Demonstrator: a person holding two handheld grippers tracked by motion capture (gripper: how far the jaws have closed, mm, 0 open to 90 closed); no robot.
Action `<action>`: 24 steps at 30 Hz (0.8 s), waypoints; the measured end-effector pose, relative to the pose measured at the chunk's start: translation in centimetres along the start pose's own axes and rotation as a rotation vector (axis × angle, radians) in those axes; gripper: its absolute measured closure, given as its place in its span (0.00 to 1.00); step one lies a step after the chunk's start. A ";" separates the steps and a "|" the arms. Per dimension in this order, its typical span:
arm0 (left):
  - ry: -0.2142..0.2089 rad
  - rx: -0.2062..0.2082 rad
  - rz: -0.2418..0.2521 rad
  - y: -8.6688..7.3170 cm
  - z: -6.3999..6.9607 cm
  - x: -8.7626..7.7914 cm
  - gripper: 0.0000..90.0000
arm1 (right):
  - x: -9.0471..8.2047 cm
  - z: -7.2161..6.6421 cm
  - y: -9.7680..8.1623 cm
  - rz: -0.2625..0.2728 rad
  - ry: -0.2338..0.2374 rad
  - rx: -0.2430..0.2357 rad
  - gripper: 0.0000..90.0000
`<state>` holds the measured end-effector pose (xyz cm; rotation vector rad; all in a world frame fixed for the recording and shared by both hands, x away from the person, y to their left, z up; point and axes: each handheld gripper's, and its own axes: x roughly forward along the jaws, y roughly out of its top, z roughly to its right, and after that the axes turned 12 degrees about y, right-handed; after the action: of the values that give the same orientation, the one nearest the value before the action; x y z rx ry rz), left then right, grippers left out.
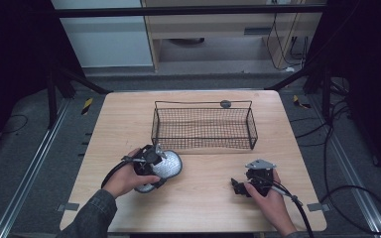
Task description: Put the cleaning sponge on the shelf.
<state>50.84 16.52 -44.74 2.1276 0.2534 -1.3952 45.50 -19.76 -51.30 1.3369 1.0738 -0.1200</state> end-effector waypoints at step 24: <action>0.048 0.057 0.033 1.8 -0.4 -2.3 0.12 | 0.0 -0.1 0.0 0.002 0.007 0.012 0.00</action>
<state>50.90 15.62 -41.92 2.2038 0.1981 -1.3492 45.44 -19.72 -51.26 1.3498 1.0787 -0.1206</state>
